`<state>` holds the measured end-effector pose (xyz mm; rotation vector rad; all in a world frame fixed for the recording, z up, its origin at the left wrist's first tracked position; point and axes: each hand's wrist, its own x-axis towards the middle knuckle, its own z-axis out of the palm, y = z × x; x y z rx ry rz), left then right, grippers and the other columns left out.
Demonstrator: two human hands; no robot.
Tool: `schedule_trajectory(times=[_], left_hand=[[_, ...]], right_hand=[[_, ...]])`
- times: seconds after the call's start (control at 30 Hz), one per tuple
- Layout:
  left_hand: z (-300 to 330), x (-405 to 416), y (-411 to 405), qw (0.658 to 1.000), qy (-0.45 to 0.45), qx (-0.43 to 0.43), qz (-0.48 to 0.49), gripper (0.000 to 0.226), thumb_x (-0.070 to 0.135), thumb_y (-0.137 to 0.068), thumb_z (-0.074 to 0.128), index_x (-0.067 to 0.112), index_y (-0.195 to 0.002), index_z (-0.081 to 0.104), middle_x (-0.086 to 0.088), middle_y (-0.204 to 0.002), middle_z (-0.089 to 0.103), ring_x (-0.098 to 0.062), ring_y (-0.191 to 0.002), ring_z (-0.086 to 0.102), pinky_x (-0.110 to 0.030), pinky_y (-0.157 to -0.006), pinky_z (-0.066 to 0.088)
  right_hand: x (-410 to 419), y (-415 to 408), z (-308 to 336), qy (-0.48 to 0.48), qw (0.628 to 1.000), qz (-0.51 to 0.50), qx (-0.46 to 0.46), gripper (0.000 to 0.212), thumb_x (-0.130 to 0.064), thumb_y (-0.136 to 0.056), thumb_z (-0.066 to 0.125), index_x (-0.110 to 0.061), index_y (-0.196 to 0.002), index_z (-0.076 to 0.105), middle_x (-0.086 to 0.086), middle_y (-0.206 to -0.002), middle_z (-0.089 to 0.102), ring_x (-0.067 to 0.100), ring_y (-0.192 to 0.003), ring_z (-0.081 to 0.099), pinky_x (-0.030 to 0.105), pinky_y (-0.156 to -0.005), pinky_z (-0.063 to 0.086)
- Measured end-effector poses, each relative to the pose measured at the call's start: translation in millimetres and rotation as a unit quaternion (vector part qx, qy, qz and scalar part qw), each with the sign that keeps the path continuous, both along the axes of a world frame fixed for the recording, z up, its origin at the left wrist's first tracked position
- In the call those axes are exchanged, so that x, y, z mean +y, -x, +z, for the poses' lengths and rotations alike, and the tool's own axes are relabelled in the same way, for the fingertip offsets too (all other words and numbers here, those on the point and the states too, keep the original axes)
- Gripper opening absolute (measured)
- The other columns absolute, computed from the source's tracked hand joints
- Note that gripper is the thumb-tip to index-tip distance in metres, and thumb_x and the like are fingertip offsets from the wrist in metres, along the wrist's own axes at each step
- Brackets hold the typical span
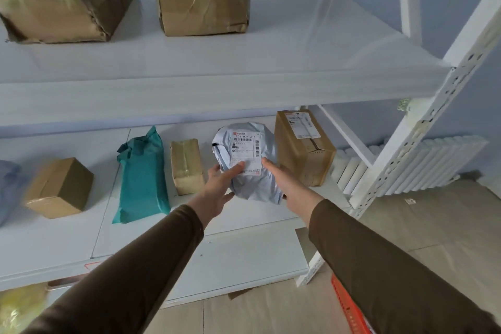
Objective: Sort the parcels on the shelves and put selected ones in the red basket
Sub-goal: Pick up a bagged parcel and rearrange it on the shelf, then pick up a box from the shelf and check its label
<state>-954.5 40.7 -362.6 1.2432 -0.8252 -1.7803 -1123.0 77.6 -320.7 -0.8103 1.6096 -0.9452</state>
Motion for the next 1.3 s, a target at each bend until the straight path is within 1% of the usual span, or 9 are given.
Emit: schedule_trajectory(times=[0.17,0.43,0.63,0.73,0.87,1.0,1.17,1.23,1.3], left_hand=[[-12,-47,4,0.999,-0.021,0.010,-0.022,0.090,0.031,-0.083,0.085,0.025,-0.150,0.026,-0.003,-0.137,0.060,-0.018,-0.114,0.063,-0.052,-0.115,0.042],[-26,-77,13,0.998,-0.047,-0.024,-0.037,0.063,0.033,-0.091,0.077,0.022,-0.138,0.036,-0.002,-0.134,0.057,-0.023,-0.115,0.059,-0.047,-0.114,0.044],[-23,-76,14,0.995,-0.032,-0.071,-0.062,0.087,0.053,-0.078,0.084,0.019,-0.144,0.038,0.002,-0.136,0.058,-0.023,-0.120,0.055,-0.038,-0.099,0.037],[-11,-63,7,0.989,0.025,-0.127,-0.069,0.084,0.042,-0.088,0.079,0.014,-0.154,0.035,-0.004,-0.146,0.055,-0.026,-0.128,0.052,-0.034,-0.100,0.035],[9,-44,-24,0.952,0.171,-0.248,-0.060,0.077,0.028,-0.100,0.067,0.020,-0.162,0.022,-0.003,-0.164,0.036,-0.025,-0.148,0.037,-0.030,-0.105,0.031],[11,-50,-72,0.913,0.265,-0.308,0.017,0.071,0.017,-0.100,0.064,0.021,-0.161,0.028,0.004,-0.167,0.029,-0.016,-0.153,0.028,-0.020,-0.112,0.023],[-6,-62,-112,0.951,0.116,-0.275,0.073,0.077,0.018,-0.102,0.056,0.019,-0.164,0.011,-0.002,-0.168,0.024,-0.026,-0.151,0.030,-0.039,-0.118,0.030],[-13,-66,-115,0.971,0.039,-0.228,0.062,0.071,0.023,-0.105,0.056,0.015,-0.162,0.016,0.000,-0.155,0.037,-0.026,-0.139,0.043,-0.041,-0.117,0.031],[-20,-69,-117,0.982,-0.021,-0.180,0.057,0.053,0.026,-0.105,0.055,0.009,-0.152,0.037,-0.003,-0.136,0.056,-0.025,-0.121,0.057,-0.044,-0.116,0.040]], right_hand=[[-45,-5,-21,-0.013,0.997,-0.070,0.009,0.066,-0.050,-0.093,0.069,-0.015,-0.146,0.051,0.006,-0.145,0.056,0.028,-0.128,0.055,0.034,-0.093,0.039],[-72,-5,-48,-0.015,0.994,-0.083,0.068,0.047,-0.029,-0.098,0.061,-0.014,-0.142,0.052,0.008,-0.131,0.062,0.026,-0.111,0.058,0.035,-0.090,0.045],[-75,-4,-55,-0.014,0.987,-0.078,0.143,0.039,-0.024,-0.100,0.059,-0.011,-0.136,0.053,0.008,-0.127,0.064,0.028,-0.112,0.062,0.034,-0.093,0.048],[-71,-9,-55,0.060,0.950,-0.094,0.292,0.051,-0.018,-0.099,0.062,-0.013,-0.146,0.045,0.011,-0.141,0.060,0.032,-0.129,0.057,0.042,-0.106,0.048],[-58,-45,-49,0.296,0.842,-0.076,0.445,0.054,-0.003,-0.093,0.061,-0.013,-0.145,0.049,0.007,-0.148,0.052,0.026,-0.135,0.041,0.041,-0.113,0.040],[-65,-98,-46,0.326,0.877,0.050,0.349,0.047,-0.002,-0.097,0.053,-0.012,-0.144,0.051,0.007,-0.147,0.053,0.025,-0.137,0.043,0.035,-0.108,0.043],[-87,-145,-49,0.070,0.982,0.117,0.132,0.060,-0.017,-0.105,0.050,-0.017,-0.161,0.028,0.004,-0.162,0.036,0.023,-0.141,0.045,0.025,-0.090,0.039],[-95,-155,-57,0.010,0.990,0.127,0.066,0.053,-0.022,-0.104,0.050,-0.019,-0.155,0.038,0.005,-0.150,0.049,0.023,-0.124,0.054,0.026,-0.077,0.042],[-96,-160,-61,-0.005,0.991,0.131,0.031,0.043,-0.024,-0.101,0.053,-0.022,-0.144,0.053,0.005,-0.136,0.062,0.024,-0.118,0.059,0.028,-0.082,0.048]])
